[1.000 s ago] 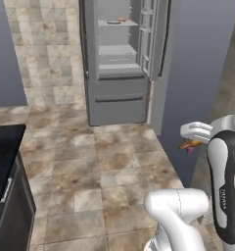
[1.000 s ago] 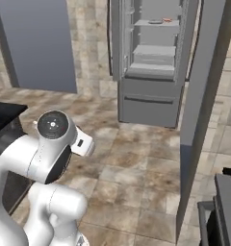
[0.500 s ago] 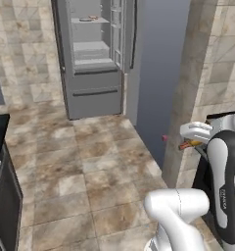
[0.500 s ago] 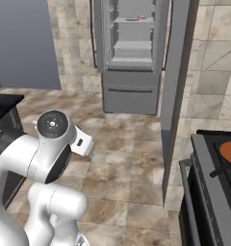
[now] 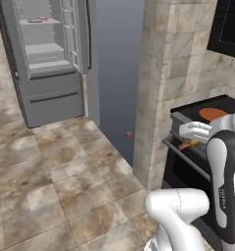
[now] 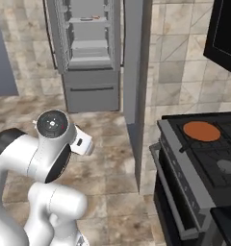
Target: Retrieve the chicken drumstick from the fridge and place it on the saucepan with marinade on the stove.
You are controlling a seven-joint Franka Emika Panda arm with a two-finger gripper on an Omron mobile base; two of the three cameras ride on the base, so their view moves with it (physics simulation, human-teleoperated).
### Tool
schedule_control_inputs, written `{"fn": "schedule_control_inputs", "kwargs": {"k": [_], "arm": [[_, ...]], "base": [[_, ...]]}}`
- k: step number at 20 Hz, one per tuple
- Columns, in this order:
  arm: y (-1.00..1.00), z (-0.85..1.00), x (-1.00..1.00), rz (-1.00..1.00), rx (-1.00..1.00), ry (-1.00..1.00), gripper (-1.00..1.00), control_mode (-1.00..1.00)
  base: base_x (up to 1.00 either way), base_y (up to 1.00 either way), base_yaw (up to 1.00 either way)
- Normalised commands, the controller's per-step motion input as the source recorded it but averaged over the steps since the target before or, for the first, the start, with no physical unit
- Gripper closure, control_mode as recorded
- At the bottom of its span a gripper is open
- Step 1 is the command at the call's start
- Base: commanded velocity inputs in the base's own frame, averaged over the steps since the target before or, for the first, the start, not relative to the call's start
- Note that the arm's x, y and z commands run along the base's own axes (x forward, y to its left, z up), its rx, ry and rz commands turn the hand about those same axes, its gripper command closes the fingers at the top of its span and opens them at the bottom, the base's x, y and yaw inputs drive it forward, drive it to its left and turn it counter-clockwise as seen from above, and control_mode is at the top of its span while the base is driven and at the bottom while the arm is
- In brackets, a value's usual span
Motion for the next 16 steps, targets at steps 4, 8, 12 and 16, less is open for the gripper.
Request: {"fn": "schedule_control_inputs", "kwargs": {"k": [4, 8, 12, 16], "arm": [[0.00, 0.00, 0.00, 0.00, 0.00, 0.00, 1.00, 1.00], [0.00, 0.00, 0.00, 0.00, 0.00, 0.00, 1.00, 1.00], [0.00, 0.00, 0.00, 0.00, 0.00, 0.00, 1.00, 1.00], [0.00, 0.00, 0.00, 0.00, 0.00, 0.00, 1.00, 1.00]], "base": [[0.00, 0.00, -0.40], [0.00, 0.00, -0.40], [0.06, 0.00, -0.40], [0.20, 0.00, -0.41]]}}
